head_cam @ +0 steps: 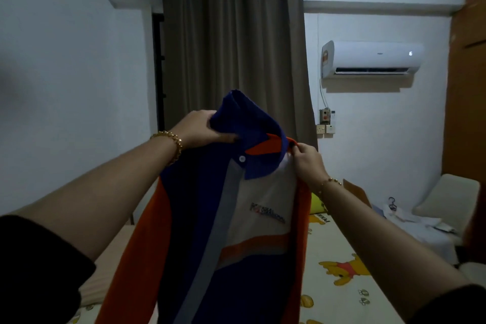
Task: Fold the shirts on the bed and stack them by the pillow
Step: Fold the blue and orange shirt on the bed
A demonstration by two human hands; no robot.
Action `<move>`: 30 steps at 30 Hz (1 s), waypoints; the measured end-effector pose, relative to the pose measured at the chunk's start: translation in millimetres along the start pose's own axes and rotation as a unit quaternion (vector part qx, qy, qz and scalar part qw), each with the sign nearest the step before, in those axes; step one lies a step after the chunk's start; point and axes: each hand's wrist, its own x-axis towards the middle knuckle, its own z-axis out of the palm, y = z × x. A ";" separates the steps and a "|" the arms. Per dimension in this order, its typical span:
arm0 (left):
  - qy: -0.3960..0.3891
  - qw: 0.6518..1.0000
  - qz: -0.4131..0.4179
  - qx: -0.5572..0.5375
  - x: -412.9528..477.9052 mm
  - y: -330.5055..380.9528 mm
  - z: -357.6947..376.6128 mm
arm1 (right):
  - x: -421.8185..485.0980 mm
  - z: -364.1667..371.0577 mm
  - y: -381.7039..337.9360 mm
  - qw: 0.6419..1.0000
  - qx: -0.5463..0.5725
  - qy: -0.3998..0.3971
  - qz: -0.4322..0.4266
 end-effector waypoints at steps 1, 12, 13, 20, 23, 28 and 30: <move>-0.037 0.999 0.001 0.028 -4.1 -5.9 -4.7 | -1.7 1.4 -5.5 1.000 0.005 -0.008 0.001; 0.100 0.964 0.030 0.245 -47.1 -52.6 -31.8 | -6.9 8.0 -45.5 0.932 -0.230 -0.001 -0.282; 0.135 0.961 0.047 0.239 -49.2 -52.2 -32.8 | -4.6 9.1 -46.7 0.927 -0.231 0.036 -0.292; 0.166 0.981 -0.090 0.055 -54.8 -66.2 -42.8 | 2.3 -8.7 -43.6 0.937 -0.307 0.081 -0.147; 0.115 0.975 -0.152 -0.112 -57.8 -70.6 -36.0 | -4.4 0.6 -38.6 0.938 -0.326 0.061 -0.106; 0.070 0.962 -0.253 -0.078 -63.2 -79.6 -27.6 | -17.4 22.0 -43.1 0.967 -0.252 -0.024 0.004; 0.091 0.962 -0.255 -0.037 -66.2 -79.8 -25.5 | -23.5 31.7 -49.4 0.980 -0.182 -0.064 0.051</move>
